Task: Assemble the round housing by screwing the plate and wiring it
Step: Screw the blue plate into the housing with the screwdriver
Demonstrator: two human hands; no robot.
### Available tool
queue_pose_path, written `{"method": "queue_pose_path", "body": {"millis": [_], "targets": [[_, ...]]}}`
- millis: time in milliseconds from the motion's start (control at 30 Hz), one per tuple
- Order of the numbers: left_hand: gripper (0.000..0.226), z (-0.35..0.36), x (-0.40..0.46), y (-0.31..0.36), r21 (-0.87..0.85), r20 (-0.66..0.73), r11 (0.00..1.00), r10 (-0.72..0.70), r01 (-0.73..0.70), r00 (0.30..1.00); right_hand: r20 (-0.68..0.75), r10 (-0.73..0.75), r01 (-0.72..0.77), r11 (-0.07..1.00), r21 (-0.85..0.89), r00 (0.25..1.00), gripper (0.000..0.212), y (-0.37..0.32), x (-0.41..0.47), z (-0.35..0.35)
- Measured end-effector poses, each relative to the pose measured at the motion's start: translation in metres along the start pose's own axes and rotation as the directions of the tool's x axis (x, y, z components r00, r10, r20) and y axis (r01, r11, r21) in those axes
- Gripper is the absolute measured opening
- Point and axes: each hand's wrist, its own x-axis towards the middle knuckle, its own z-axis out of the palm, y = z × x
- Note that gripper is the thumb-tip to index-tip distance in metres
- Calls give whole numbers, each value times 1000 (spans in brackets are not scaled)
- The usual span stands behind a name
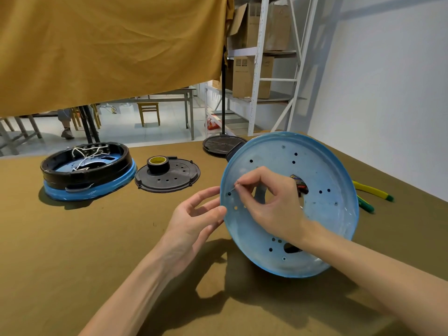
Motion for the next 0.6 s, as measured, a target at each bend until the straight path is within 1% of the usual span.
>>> {"method": "queue_pose_path", "body": {"millis": [67,200,300,367,467,500,600], "targets": [[43,1,-1,1,17,17,1000,7,-7,1000,10,-28,29,999,-18,1000,4,-1,-2,-1],[56,0,0,0,36,24,999,15,-16,1000,7,-59,60,997,-49,998,4,1,-5,-2],[59,1,-1,-1,45,16,999,16,-17,1000,10,-111,112,991,-69,994,4,1,-7,-1],[60,2,-1,-2,52,-4,998,21,-21,1000,34,-144,146,986,-76,989,3,0,-7,-1],[67,4,-2,-4,60,-37,998,21,-19,999,42,-125,129,984,-120,991,4,0,-6,-2],[70,5,-2,-5,61,-55,998,11,-8,998,44,-119,124,983,-137,992,5,0,-7,-2],[78,12,0,-8,82,-112,996,-36,46,993,109,-148,165,973,-163,983,9,-2,-11,-4]]}}
